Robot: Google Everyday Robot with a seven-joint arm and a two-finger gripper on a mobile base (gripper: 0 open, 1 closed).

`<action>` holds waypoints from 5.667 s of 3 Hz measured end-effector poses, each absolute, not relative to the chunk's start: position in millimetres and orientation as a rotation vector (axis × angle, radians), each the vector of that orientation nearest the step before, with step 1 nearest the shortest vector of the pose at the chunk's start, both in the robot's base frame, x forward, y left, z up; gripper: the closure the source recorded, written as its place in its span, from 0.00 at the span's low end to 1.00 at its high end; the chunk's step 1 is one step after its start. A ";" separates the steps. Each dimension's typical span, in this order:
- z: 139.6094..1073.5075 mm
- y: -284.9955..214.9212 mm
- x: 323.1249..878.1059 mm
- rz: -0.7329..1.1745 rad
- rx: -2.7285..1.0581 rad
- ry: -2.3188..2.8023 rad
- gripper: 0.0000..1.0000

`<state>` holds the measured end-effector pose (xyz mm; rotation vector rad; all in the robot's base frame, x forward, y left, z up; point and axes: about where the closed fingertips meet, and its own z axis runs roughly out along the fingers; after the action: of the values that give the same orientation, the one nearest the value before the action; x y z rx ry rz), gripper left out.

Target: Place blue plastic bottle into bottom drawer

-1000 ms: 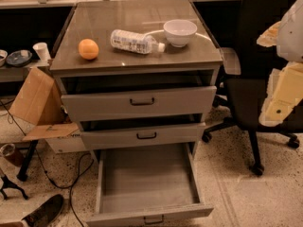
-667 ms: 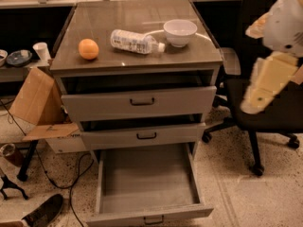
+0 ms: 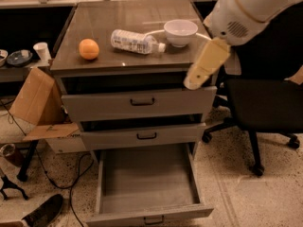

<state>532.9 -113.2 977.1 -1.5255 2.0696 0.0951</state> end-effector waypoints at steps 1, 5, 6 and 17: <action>979.4 -63.0 586.5 0.187 -1.295 2.080 0.00; 983.6 -23.4 622.4 0.285 -1.112 2.086 0.00; 971.1 3.8 633.8 0.369 -1.160 2.025 0.00; 834.5 32.9 809.3 0.275 -0.996 2.129 0.47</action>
Offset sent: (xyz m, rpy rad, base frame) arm 0.1280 0.1060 0.0140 0.3441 -0.0598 -0.3530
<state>809.3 32.9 834.5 -0.9957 2.1286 0.2754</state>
